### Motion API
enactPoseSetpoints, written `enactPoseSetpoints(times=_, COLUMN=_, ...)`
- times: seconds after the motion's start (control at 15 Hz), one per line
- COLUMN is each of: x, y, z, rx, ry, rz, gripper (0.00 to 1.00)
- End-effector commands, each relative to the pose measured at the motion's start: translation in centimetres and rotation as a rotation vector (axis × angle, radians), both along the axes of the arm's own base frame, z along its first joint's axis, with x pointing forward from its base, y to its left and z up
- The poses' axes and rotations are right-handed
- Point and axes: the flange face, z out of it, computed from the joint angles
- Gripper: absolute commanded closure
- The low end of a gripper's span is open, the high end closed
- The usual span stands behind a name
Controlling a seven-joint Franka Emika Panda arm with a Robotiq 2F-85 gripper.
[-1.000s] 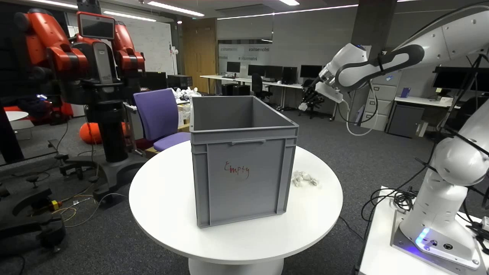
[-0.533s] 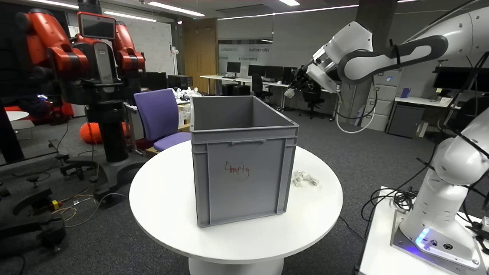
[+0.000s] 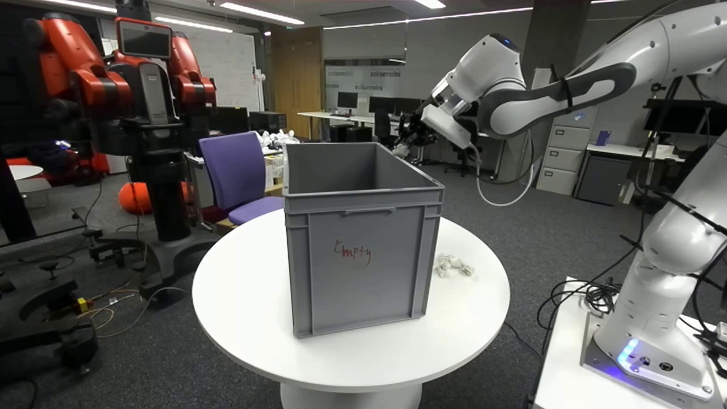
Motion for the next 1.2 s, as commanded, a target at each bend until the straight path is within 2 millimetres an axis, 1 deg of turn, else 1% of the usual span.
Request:
enactPoseSetpoints(times=0.0, x=3.0, y=0.3, z=0.1, rx=-0.016, ry=0.039, rz=0.000, gripper=0.46)
enactPoseSetpoints(times=0.27, x=3.9, y=-1.0, z=-1.2, rx=-0.042, ry=0.053, rz=-0.002, gripper=0.16)
enactPoseSetpoints(times=0.4, x=3.7, y=-2.5, z=-1.9, rx=-0.068, ry=0.032, rz=-0.012, gripper=0.03)
enactPoseSetpoints(times=0.47, x=3.5, y=-3.4, z=-2.1, rx=-0.081, ry=0.016, rz=-0.027, gripper=0.00)
enactPoseSetpoints(times=0.6, x=3.4, y=-5.7, z=-2.7, rx=-0.106, ry=-0.004, rz=-0.057, gripper=0.00)
enactPoseSetpoints(times=0.8, x=3.0, y=-9.7, z=-3.6, rx=-0.124, ry=-0.031, rz=-0.112, gripper=0.00)
enactPoseSetpoints(times=1.0, x=2.4, y=-13.9, z=-5.8, rx=-0.152, ry=-0.022, rz=-0.165, gripper=0.00)
enactPoseSetpoints(times=1.13, x=1.6, y=-16.2, z=-7.5, rx=-0.168, ry=0.005, rz=-0.194, gripper=0.00)
